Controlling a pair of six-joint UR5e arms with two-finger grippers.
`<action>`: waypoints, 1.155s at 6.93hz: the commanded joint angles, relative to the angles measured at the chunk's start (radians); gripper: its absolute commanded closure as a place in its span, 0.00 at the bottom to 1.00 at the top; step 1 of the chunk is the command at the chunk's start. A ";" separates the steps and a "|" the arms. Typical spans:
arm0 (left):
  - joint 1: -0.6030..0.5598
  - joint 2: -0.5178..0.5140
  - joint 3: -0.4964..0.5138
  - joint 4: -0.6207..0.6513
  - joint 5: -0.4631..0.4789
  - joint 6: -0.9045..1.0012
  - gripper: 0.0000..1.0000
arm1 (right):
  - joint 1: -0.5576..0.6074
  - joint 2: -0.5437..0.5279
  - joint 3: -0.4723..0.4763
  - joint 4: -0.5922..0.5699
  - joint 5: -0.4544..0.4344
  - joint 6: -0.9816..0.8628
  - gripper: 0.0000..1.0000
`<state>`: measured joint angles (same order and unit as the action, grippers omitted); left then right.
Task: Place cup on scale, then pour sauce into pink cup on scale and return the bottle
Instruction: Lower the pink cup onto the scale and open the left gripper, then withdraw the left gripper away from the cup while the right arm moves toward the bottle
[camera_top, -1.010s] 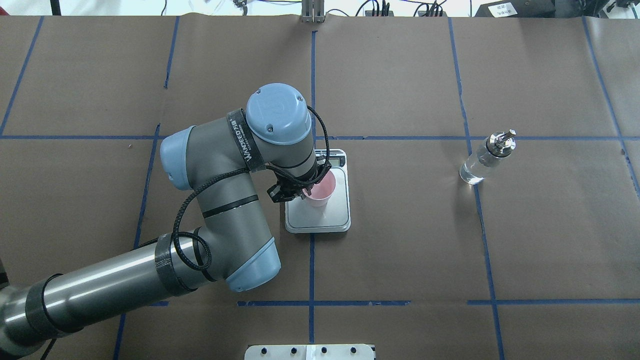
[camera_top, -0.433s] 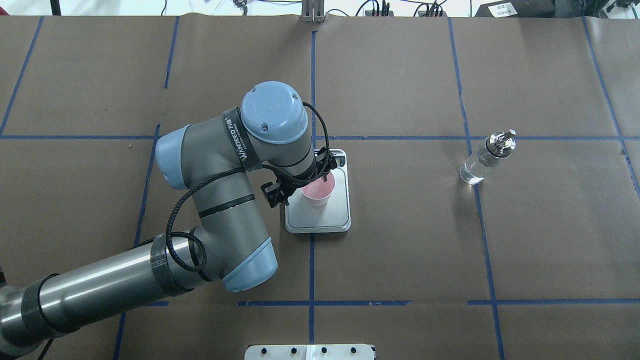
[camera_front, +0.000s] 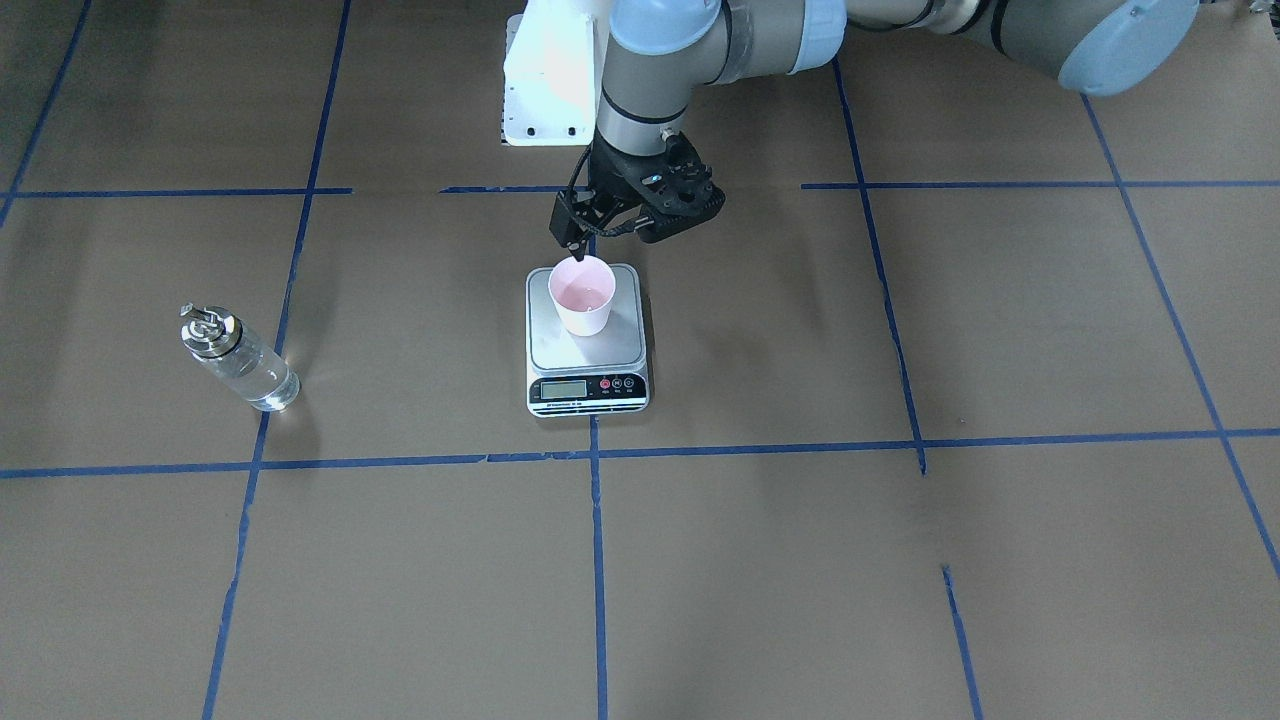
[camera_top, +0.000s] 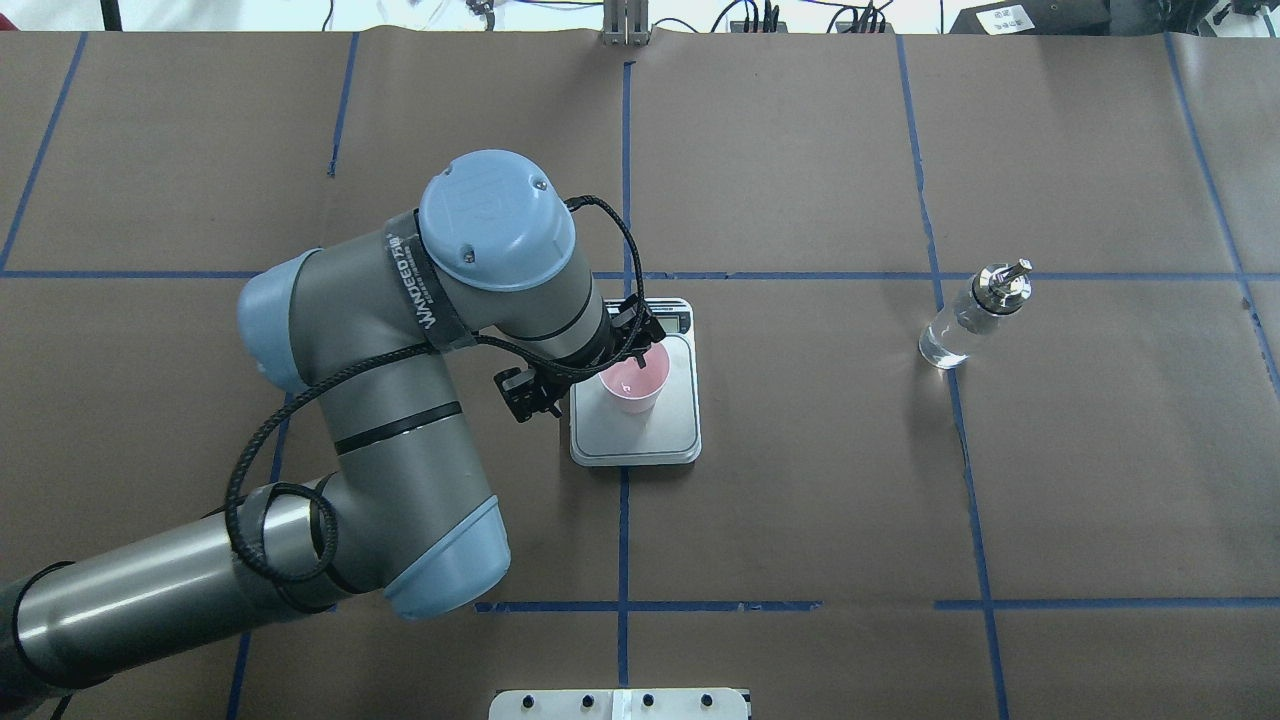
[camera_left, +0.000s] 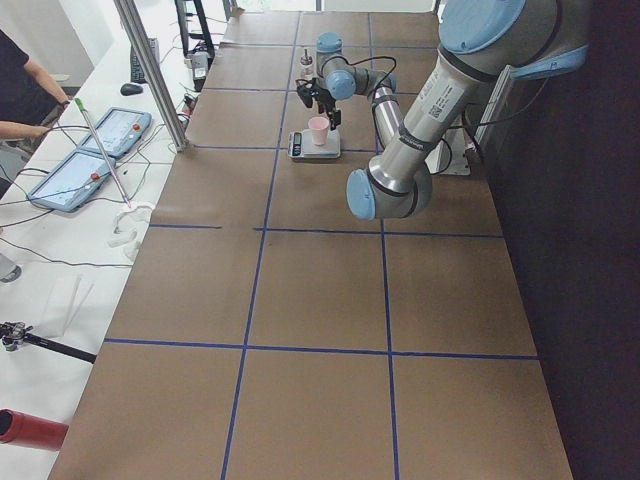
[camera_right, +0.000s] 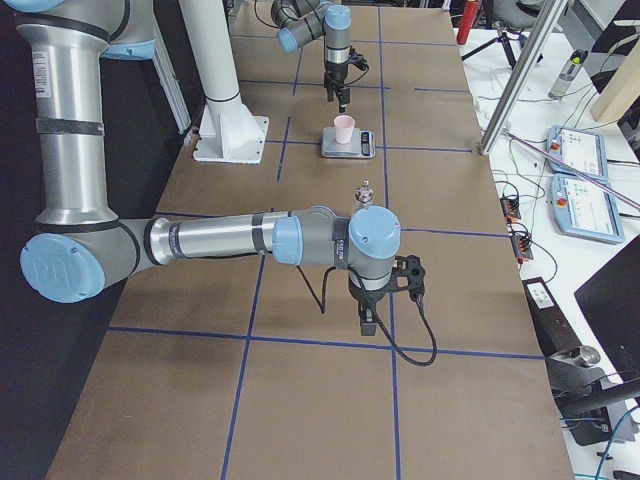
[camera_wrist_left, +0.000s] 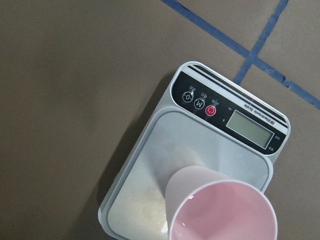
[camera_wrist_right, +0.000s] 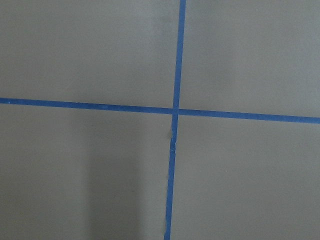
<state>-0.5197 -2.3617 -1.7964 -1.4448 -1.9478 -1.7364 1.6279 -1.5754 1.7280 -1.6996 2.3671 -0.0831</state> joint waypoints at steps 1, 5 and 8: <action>-0.028 0.028 -0.182 0.169 -0.019 0.157 0.00 | -0.002 -0.014 0.016 0.004 0.014 0.000 0.00; -0.268 0.140 -0.302 0.311 -0.056 0.600 0.00 | -0.125 -0.136 0.407 -0.061 0.046 0.299 0.00; -0.432 0.292 -0.374 0.313 -0.100 0.913 0.00 | -0.453 -0.133 0.655 -0.055 -0.144 0.762 0.00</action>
<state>-0.8804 -2.1261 -2.1509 -1.1327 -2.0200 -0.9518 1.3257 -1.7083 2.2745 -1.7579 2.3464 0.4639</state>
